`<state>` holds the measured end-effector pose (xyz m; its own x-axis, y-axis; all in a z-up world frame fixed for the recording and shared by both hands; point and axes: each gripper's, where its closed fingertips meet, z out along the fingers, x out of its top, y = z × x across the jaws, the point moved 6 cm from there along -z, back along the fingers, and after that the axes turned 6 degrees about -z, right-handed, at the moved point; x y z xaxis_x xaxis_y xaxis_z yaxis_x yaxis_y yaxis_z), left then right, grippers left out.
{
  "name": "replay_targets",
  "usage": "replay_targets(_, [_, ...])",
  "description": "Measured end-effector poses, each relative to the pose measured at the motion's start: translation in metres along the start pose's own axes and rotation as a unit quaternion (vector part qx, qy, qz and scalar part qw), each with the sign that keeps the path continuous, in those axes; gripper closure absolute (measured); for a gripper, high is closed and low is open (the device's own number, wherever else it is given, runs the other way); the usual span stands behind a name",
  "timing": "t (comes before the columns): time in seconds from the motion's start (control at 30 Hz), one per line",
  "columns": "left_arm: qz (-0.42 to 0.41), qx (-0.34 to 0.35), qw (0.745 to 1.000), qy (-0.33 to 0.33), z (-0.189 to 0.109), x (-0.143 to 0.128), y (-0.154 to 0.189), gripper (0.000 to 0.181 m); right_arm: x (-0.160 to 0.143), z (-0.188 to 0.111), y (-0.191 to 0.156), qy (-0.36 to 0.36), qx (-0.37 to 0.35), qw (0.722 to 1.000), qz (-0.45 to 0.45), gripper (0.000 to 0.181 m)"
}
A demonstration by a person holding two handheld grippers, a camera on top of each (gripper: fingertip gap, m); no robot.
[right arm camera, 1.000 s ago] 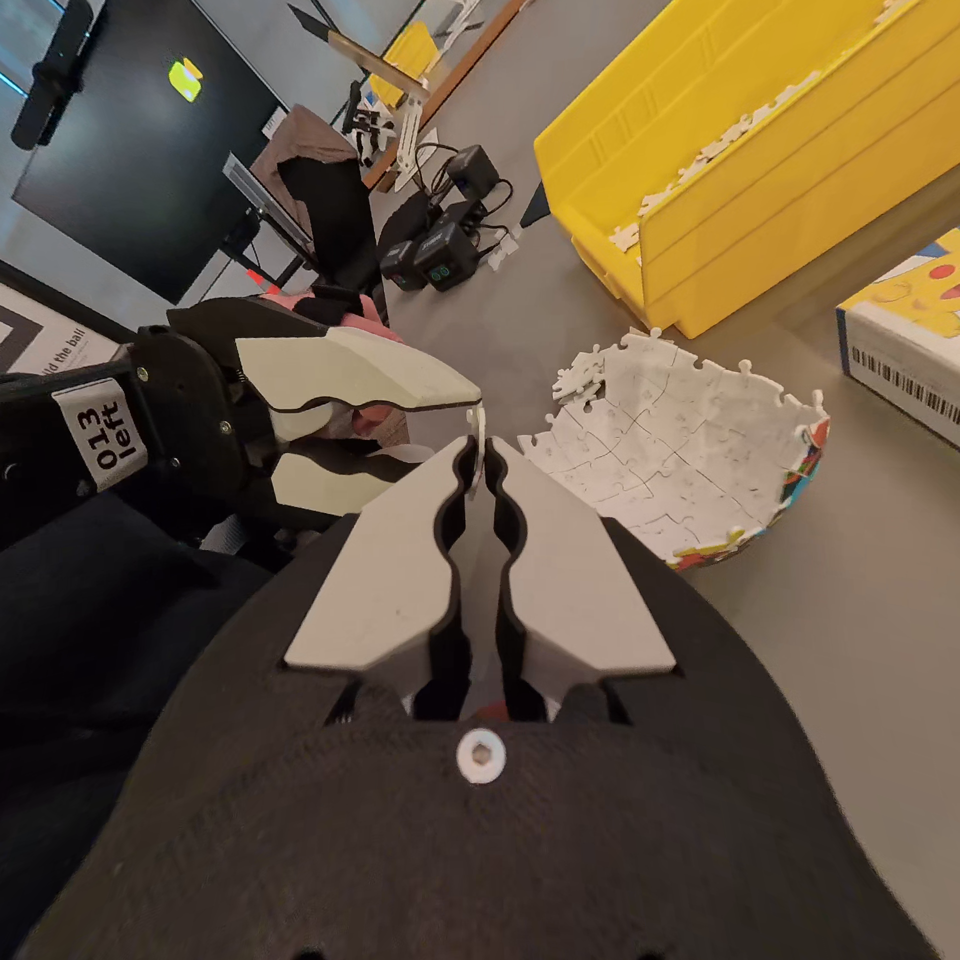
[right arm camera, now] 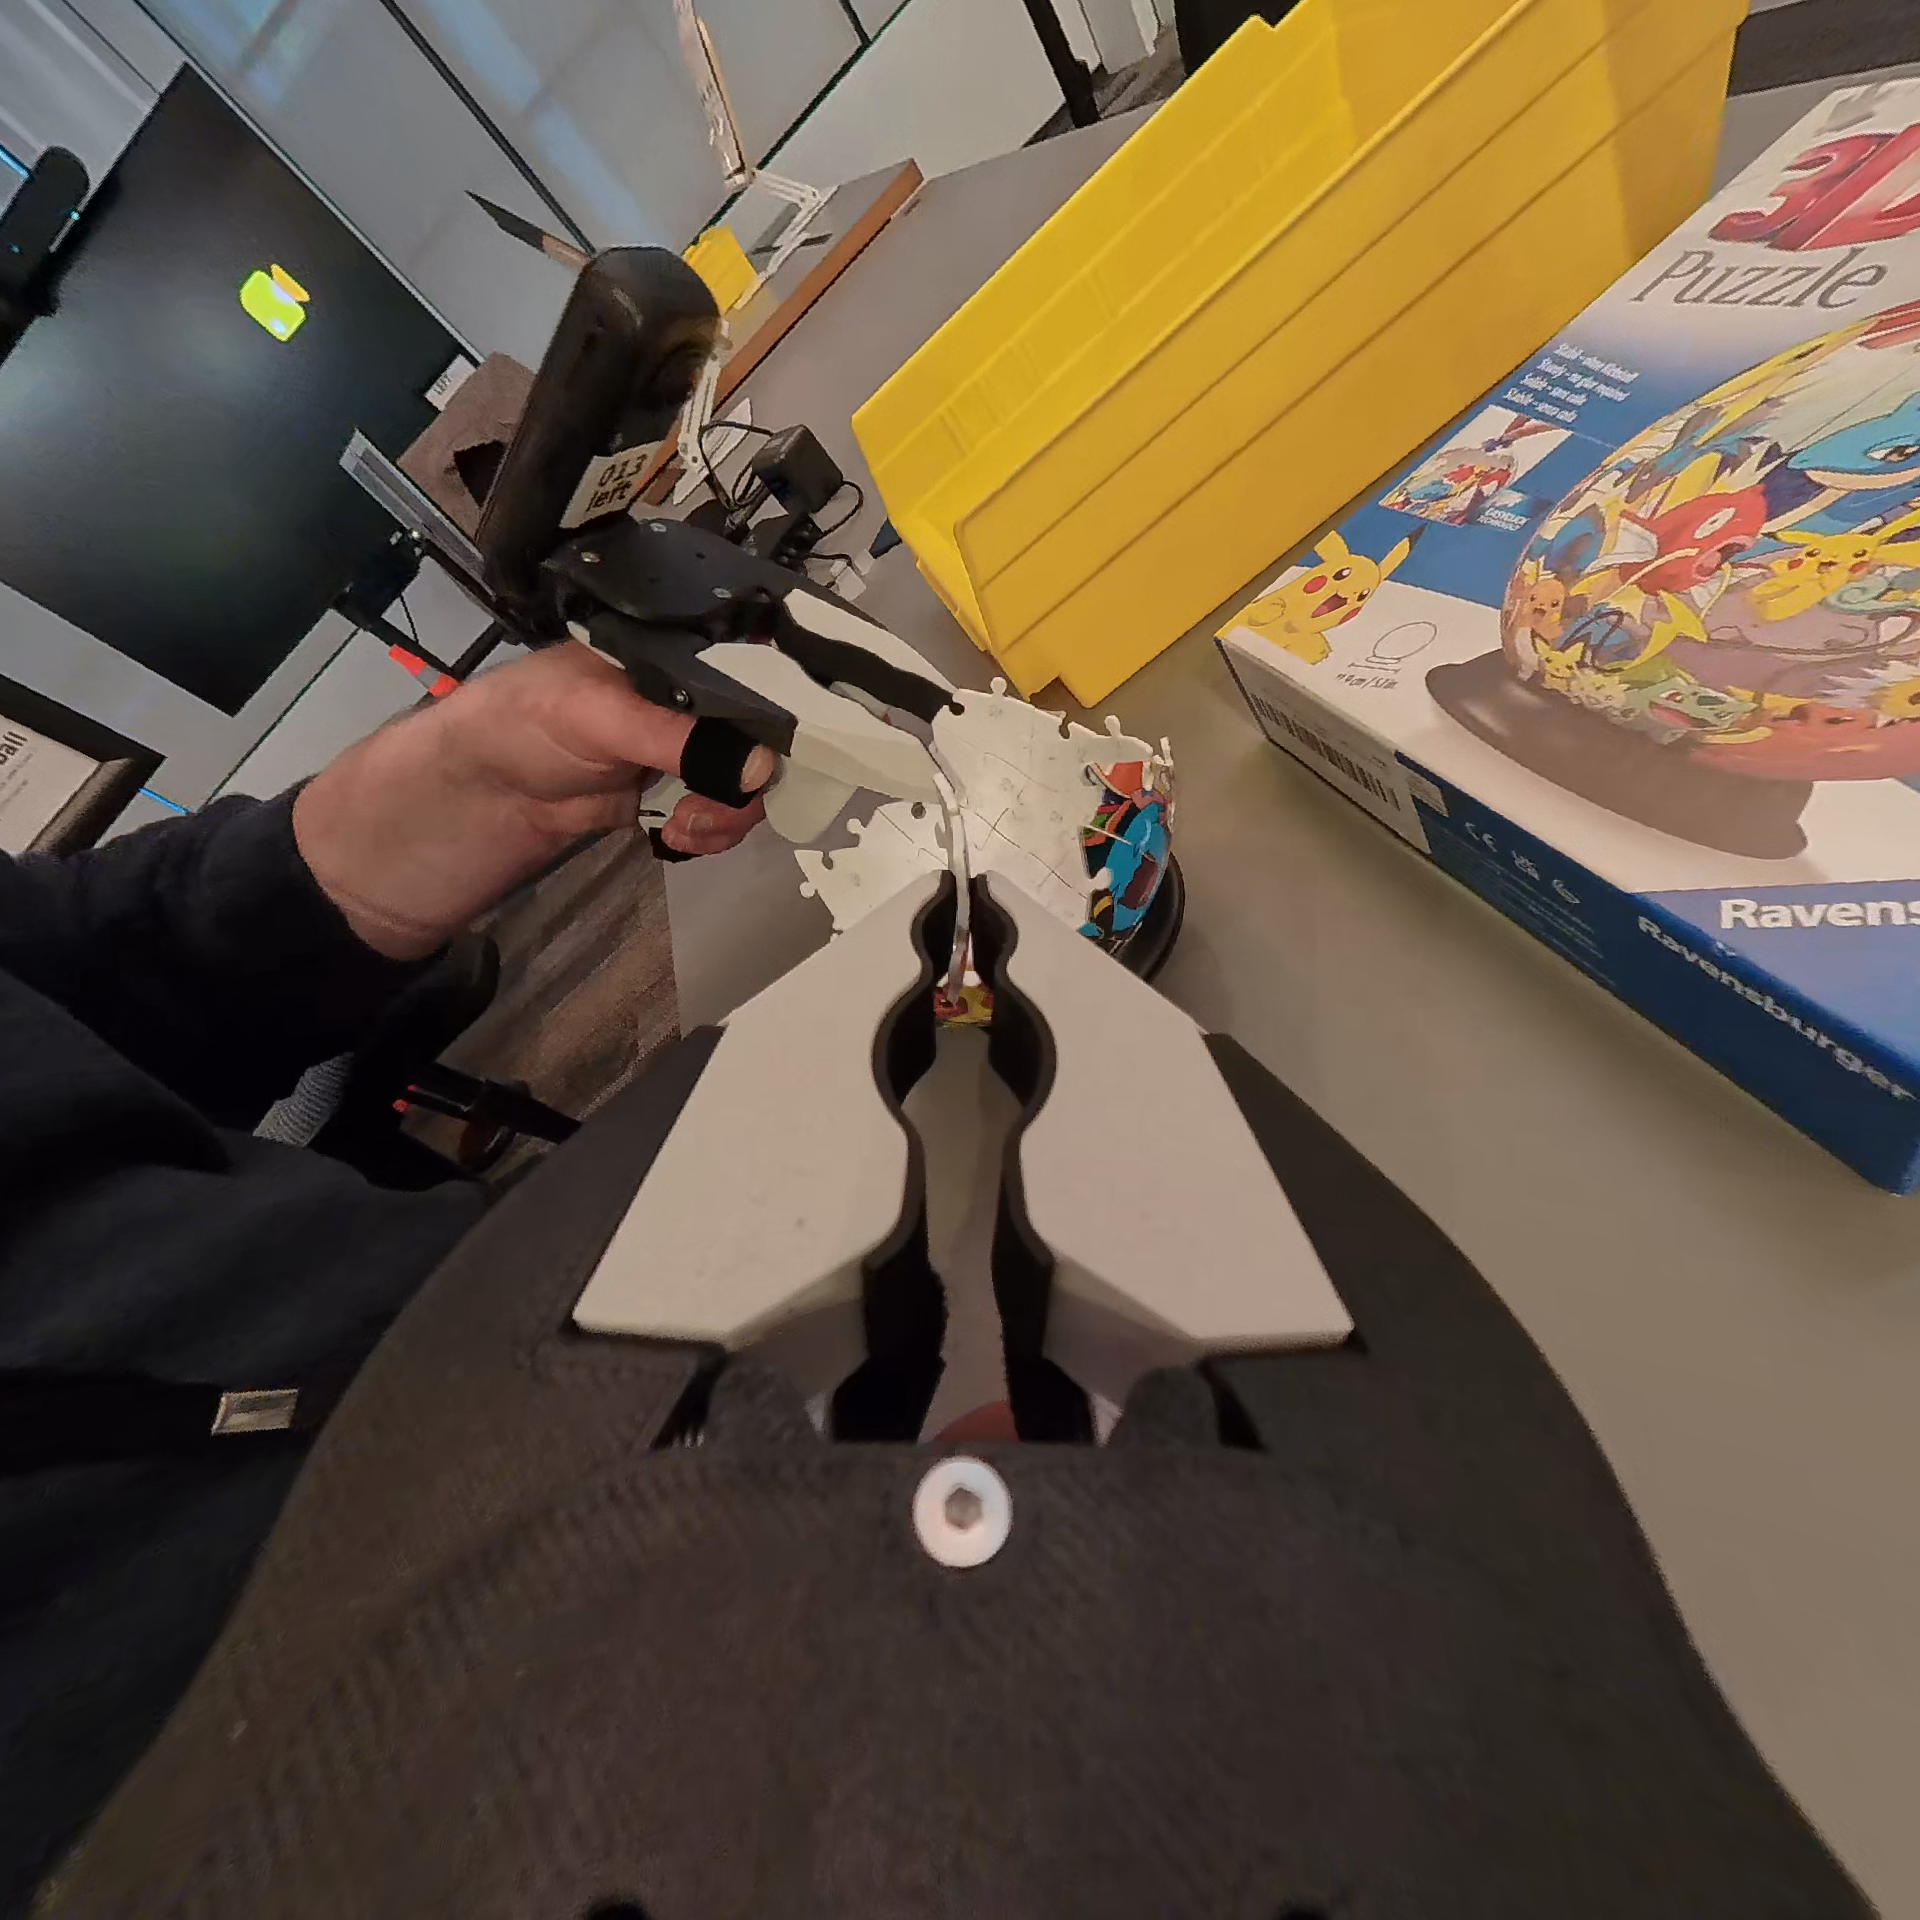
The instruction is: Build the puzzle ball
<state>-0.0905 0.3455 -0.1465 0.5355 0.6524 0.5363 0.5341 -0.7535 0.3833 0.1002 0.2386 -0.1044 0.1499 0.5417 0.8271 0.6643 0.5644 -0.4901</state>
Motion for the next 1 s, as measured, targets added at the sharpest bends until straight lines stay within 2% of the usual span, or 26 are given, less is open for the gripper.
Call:
replay_targets(0.1, [0.003, 0.006, 1.0, -0.008, 0.001, 0.0, -0.004, 0.142, -0.002, -0.002, 0.003, 0.0, 0.002, 1.0, 0.003, 0.18])
replay_targets(0.2, [0.037, 0.05, 0.998, 0.021, -0.02, 0.005, -0.002, 0.132, -0.001, -0.006, 0.006, 0.008, 0.0, 1.0, 0.002, 0.181])
replay_targets(0.27, [0.093, 0.08, 0.992, 0.043, -0.038, 0.003, 0.012, 0.129, 0.0, -0.009, 0.009, 0.01, -0.002, 1.0, 0.001, 0.18])
replay_targets(0.37, [0.171, 0.084, 0.979, 0.071, -0.049, -0.005, 0.055, 0.128, 0.0, -0.009, 0.012, 0.012, 0.0, 1.0, 0.004, 0.18])
replay_targets(0.47, [0.246, 0.09, 0.961, 0.089, -0.034, -0.013, 0.103, 0.122, -0.002, -0.009, 0.011, 0.009, 0.001, 1.0, 0.001, 0.18])
replay_targets(0.53, [0.282, 0.117, 0.949, 0.083, -0.016, -0.019, 0.118, 0.123, -0.002, -0.01, 0.011, 0.009, 0.0, 1.0, -0.001, 0.18])
replay_targets(0.7, [0.313, 0.166, 0.935, 0.024, 0.023, -0.029, 0.12, 0.138, -0.004, -0.014, 0.013, 0.012, -0.003, 1.0, 0.0, 0.18])
replay_targets(0.77, [0.317, 0.187, 0.93, 0.015, 0.028, -0.029, 0.115, 0.15, -0.005, -0.014, 0.013, 0.011, -0.002, 1.0, -0.001, 0.18])
replay_targets(0.93, [0.326, 0.181, 0.927, -0.029, 0.036, -0.034, 0.111, 0.175, -0.005, -0.014, 0.014, 0.014, 0.004, 1.0, 0.003, 0.18])
replay_targets(1.0, [0.332, 0.183, 0.925, -0.027, 0.035, -0.034, 0.111, 0.178, -0.006, -0.014, 0.014, 0.014, 0.005, 1.0, 0.003, 0.18])
